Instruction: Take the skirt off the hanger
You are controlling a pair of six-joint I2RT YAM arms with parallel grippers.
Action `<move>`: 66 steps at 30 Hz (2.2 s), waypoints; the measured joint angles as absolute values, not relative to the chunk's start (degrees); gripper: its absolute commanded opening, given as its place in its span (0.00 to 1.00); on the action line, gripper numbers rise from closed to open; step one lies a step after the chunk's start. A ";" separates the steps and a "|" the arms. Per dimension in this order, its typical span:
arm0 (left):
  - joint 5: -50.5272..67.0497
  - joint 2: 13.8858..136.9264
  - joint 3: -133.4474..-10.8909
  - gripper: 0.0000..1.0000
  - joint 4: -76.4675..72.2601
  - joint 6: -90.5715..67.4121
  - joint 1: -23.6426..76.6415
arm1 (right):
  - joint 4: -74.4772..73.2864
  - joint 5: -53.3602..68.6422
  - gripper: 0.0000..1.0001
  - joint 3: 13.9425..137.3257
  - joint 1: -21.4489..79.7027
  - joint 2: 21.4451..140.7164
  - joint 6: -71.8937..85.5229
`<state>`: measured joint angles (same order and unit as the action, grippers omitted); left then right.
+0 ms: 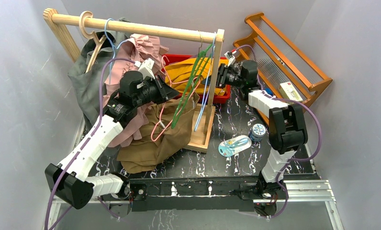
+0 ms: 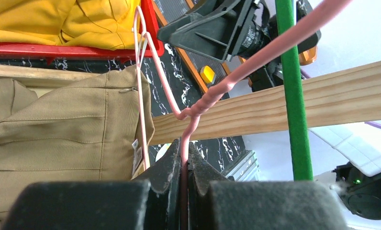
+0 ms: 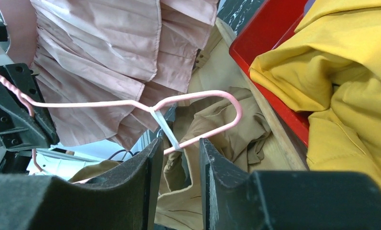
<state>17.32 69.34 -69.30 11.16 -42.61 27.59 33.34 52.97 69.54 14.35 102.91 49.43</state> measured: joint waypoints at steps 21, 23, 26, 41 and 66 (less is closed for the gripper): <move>19.81 70.11 -70.32 0.00 11.68 -43.75 27.59 | 35.03 54.37 0.47 73.49 18.98 108.18 50.13; 19.97 70.11 -70.59 0.00 12.05 -43.75 27.59 | 35.46 54.57 0.43 73.49 19.29 108.20 50.11; 20.03 70.11 -71.16 0.00 12.40 -43.72 27.59 | 36.47 54.92 0.33 73.49 19.64 108.27 49.87; 20.38 70.11 -71.29 0.00 12.86 -43.77 27.59 | 38.98 55.55 0.43 73.84 19.90 111.00 50.89; 23.16 73.21 -72.27 0.00 12.14 -44.69 27.55 | 38.26 55.59 0.51 75.18 20.25 111.13 49.89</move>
<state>23.16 73.21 -72.27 12.14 -44.69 27.55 38.26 55.59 75.18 20.25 111.13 49.89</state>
